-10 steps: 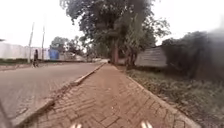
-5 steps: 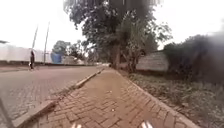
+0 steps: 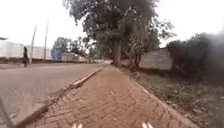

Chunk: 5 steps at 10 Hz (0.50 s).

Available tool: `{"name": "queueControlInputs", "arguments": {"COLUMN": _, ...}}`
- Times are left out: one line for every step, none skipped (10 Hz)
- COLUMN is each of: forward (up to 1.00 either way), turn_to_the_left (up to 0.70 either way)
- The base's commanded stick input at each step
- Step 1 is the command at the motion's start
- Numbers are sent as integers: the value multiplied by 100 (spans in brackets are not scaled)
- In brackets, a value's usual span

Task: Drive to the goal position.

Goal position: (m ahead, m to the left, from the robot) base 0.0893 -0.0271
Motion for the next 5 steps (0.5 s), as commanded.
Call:
{"name": "queueControlInputs", "arguments": {"forward": 50, "turn_to_the_left": 0}}
{"name": "queueControlInputs", "arguments": {"forward": 50, "turn_to_the_left": 0}}
{"name": "queueControlInputs", "arguments": {"forward": 50, "turn_to_the_left": 0}}
{"name": "queueControlInputs", "arguments": {"forward": 50, "turn_to_the_left": 0}}
{"name": "queueControlInputs", "arguments": {"forward": 50, "turn_to_the_left": 0}}
